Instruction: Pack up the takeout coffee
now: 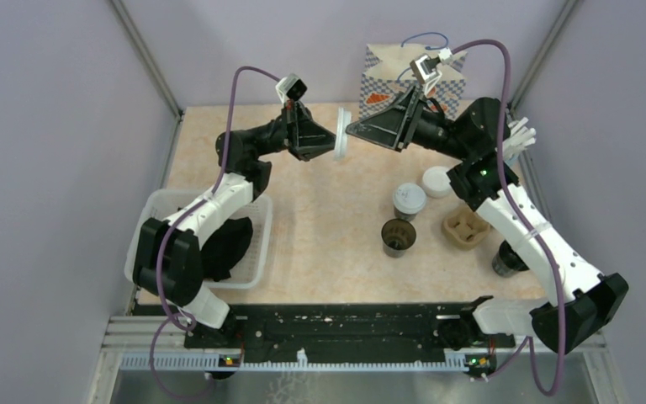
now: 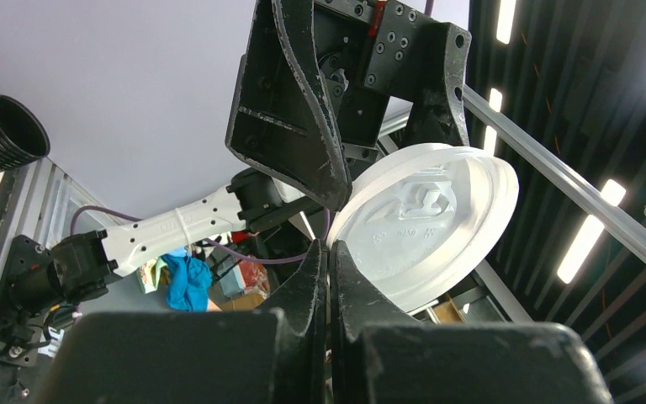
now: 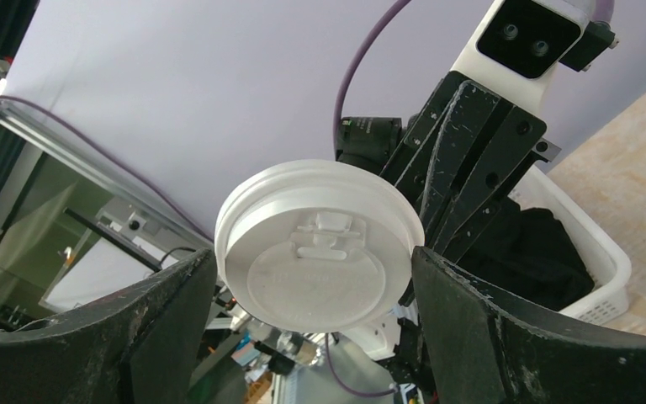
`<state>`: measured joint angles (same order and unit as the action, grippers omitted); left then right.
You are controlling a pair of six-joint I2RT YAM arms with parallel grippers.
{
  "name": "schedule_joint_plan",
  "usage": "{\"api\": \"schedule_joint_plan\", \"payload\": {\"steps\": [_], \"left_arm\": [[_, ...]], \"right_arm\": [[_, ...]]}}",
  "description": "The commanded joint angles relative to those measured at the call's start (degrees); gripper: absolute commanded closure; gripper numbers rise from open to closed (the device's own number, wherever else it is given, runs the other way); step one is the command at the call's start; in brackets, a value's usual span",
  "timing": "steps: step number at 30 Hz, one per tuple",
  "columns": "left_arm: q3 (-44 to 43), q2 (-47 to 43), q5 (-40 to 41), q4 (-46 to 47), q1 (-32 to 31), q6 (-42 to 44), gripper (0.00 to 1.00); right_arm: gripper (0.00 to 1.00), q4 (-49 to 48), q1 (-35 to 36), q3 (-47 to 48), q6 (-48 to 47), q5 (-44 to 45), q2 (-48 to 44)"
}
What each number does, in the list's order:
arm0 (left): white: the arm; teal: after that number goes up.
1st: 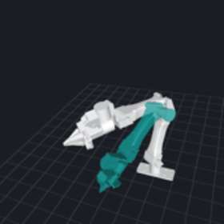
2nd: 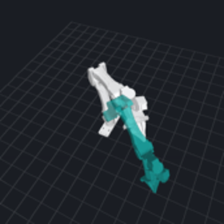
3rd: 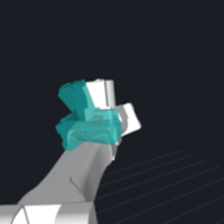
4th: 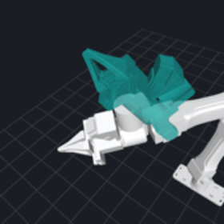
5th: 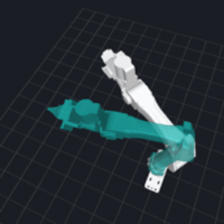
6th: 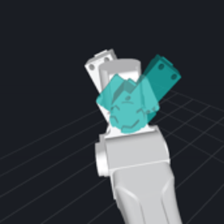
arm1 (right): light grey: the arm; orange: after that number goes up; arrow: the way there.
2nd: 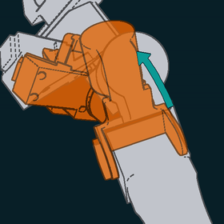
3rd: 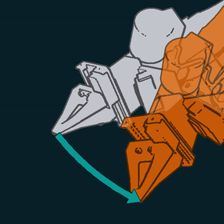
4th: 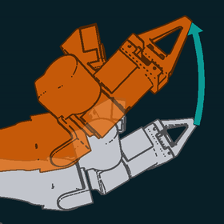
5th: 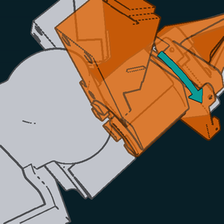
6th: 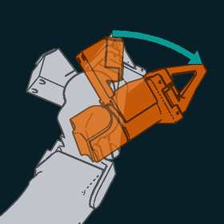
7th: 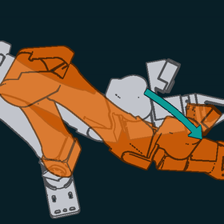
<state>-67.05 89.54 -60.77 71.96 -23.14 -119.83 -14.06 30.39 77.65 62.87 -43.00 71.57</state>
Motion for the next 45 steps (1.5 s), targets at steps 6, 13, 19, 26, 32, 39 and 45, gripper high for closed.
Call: {"api": "schedule_joint_plan", "payload": {"steps": [6, 13, 19, 26, 32, 39, 45], "left_arm": [[0.3, -0.9, 0.4, 3.5, -0.2, -3.0, 1.00], [0.4, -0.9, 0.6, 3.6, -0.2, -2.9, 1.00], [0.0, -0.7, 0.6, 3.6, -0.2, -2.9, 1.00], [0.2, -0.6, 0.8, 2.9, -0.2, -2.6, 1.00], [0.2, -1.0, 0.5, 1.7, -0.2, -1.9, 0.99], [1.0, -1.2, 0.5, 1.5, 0.0, -1.7, 0.90], [1.9, -1.5, 0.4, 0.6, 0.4, -1.2, 0.75]], "right_arm": [[0.20, -4.2, 1.1, -0.1, 1.3, -0.2, -0.2], [0.14, -0.3, 1.0, 0.3, -1.2, 0.6, -0.2], [0.18, -0.1, 1.1, 0.3, -1.6, 0.2, 0.1], [0.17, 0.7, 1.2, 1.3, -2.0, 0.0, 0.7], [0.25, 0.2, 1.2, 1.6, -1.6, 0.2, 0.9], [0.26, 0.2, 1.2, 1.5, -1.3, 0.4, 0.8], [0.27, 0.0, 1.2, 1.3, -0.9, 0.9, 0.4]]}}
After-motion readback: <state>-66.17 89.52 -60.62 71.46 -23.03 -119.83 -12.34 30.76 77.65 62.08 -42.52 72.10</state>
